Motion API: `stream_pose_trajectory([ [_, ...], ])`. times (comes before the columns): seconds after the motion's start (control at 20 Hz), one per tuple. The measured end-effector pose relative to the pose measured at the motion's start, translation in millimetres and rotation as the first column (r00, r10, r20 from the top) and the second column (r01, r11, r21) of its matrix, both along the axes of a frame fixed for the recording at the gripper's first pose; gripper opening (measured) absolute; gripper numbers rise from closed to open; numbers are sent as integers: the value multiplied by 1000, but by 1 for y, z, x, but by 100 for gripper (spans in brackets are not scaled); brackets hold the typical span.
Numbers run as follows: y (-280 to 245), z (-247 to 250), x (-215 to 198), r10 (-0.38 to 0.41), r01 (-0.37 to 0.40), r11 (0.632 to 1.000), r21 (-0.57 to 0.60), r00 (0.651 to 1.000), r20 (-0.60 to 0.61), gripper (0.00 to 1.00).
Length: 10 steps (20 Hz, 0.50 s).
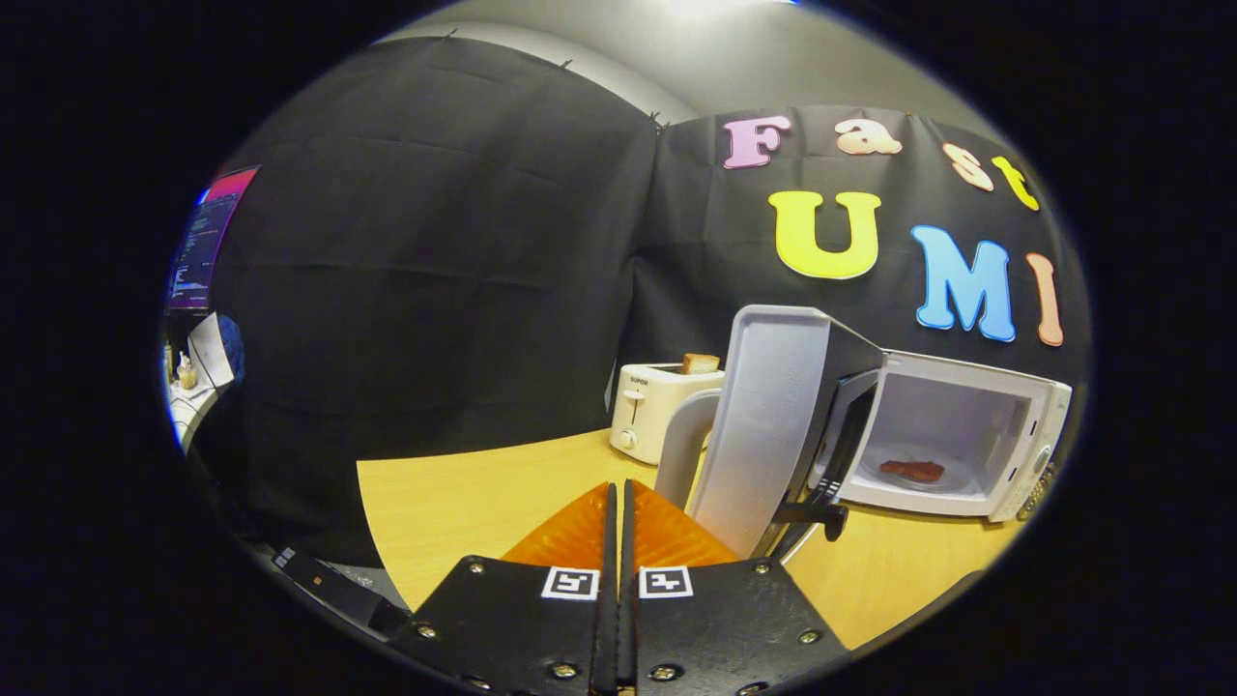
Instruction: Open the microwave, put the food inside, and close the microwave door.
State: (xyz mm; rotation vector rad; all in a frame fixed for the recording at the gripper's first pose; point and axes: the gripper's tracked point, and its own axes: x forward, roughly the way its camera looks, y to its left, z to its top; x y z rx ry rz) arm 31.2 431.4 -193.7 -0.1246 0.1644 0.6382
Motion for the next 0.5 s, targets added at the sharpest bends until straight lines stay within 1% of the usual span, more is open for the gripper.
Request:
stream_pose_trajectory([
  [0.1,-20,1,-7,-16,16,1000,-1,1000,1,1],
  [0.25,-46,-4,-16,-11,13,999,43,999,-51,1],
  [0.35,-73,0,-20,-27,31,998,53,997,-70,1],
  [0.5,-117,9,-21,-88,89,996,26,996,-17,1],
])
